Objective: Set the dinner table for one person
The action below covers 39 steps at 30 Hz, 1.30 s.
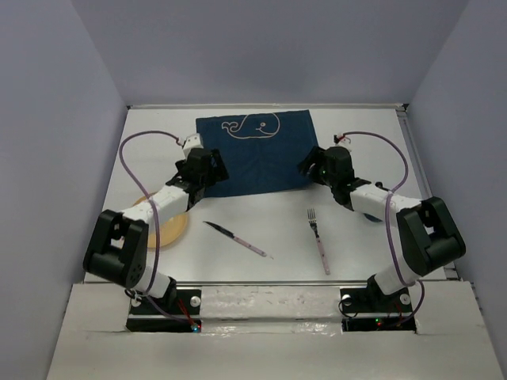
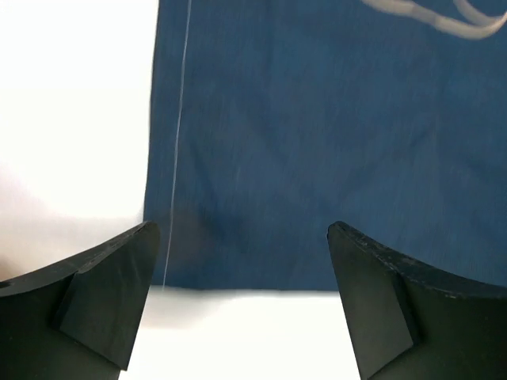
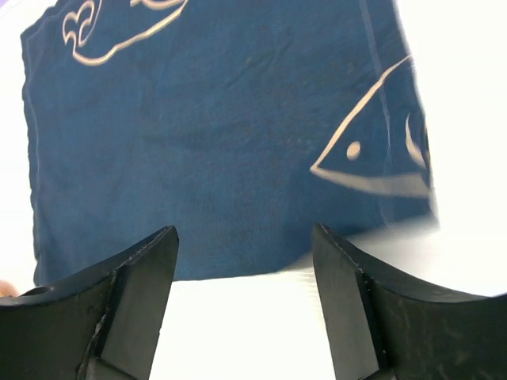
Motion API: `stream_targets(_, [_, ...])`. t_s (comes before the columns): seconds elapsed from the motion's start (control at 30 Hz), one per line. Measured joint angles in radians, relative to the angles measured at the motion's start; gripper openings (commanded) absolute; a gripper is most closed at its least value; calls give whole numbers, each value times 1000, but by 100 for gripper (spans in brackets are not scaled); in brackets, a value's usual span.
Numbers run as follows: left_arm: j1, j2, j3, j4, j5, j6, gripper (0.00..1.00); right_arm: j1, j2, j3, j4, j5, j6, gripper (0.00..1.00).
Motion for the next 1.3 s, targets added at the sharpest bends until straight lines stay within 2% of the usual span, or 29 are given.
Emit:
stream_targets(0.1, [-24,-142,-182,12,-8,-53,91,0,-23,8,-25,43,-19,68])
stream_targets(0.23, [-46,-225,-283,18,-35,-99,86,0,-26,26,-73,124,-45,65])
stream_targets(0.43, [-76,-206,-294,17,-121,-110,84,-18,-21,26,-152,180,-64,63])
stream_targets(0.63, [-126,-93,-244,2,-227,-91,82,-122,84,75,-231,156,-76,63])
stream_targets(0.7, [-128,-56,-228,-1,-246,-84,79,-142,119,95,-262,150,-81,59])
stream_targets(0.77, [-128,-26,-215,-4,-263,-78,76,-146,153,114,-285,140,-85,52])
stream_targets(0.8, [-127,-11,-209,-5,-271,-73,73,-146,168,120,-292,134,-89,48])
stream_targets(0.9, [-127,26,-188,-6,-291,-57,62,-146,197,146,-300,122,-91,17])
stream_targets(1.0, [-129,57,-173,-4,-303,-41,49,-146,212,158,-298,105,-82,2])
stream_targets(1.03, [-129,69,-169,-4,-306,-39,34,-146,214,158,-301,101,-79,0])
stream_targets(1.13, [-132,108,-164,-2,-311,-32,4,-146,212,156,-300,98,-77,0])
stream_targets(1.17, [-133,114,-159,2,-310,-31,0,-146,210,154,-300,97,-77,0])
stream_targets(1.3, [-137,116,-156,2,-302,-26,0,-145,172,114,-306,96,-77,0])
